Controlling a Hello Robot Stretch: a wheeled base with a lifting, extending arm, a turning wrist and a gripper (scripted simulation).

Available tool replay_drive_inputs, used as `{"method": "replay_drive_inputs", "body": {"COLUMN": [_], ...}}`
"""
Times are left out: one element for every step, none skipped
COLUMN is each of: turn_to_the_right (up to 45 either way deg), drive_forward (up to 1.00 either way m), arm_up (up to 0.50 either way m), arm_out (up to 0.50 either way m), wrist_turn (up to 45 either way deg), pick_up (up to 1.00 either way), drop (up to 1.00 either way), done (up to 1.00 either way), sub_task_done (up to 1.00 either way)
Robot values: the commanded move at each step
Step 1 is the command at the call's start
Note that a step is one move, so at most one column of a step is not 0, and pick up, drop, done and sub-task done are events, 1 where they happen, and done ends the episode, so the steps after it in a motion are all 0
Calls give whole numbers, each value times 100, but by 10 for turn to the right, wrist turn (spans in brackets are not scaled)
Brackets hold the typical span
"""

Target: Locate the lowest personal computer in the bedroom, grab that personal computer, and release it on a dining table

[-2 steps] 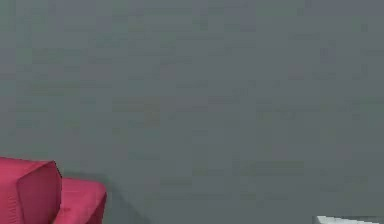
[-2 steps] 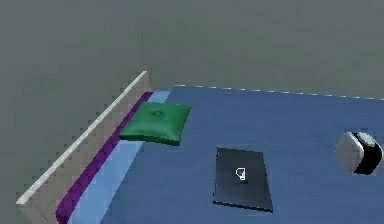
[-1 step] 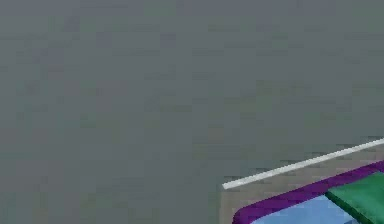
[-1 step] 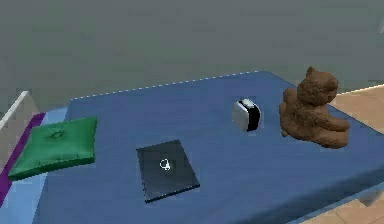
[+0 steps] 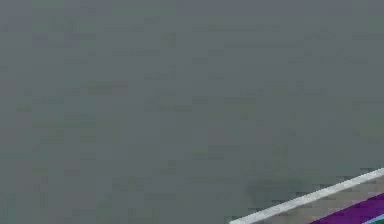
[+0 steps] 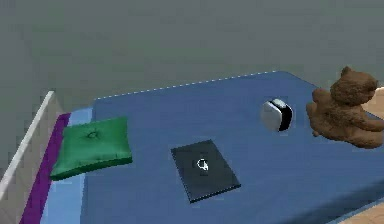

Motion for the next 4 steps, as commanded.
{"method": "replay_drive_inputs", "body": {"turn_to_the_right": [-450,-450,-450,-420], "drive_forward": [0,0,0,0], "arm_up": [0,0,0,0], "arm_out": [0,0,0,0], "wrist_turn": [0,0,0,0], "pick_up": [0,0,0,0], "drop": [0,0,0,0], "done": [0,0,0,0], "sub_task_done": [0,0,0,0]}}
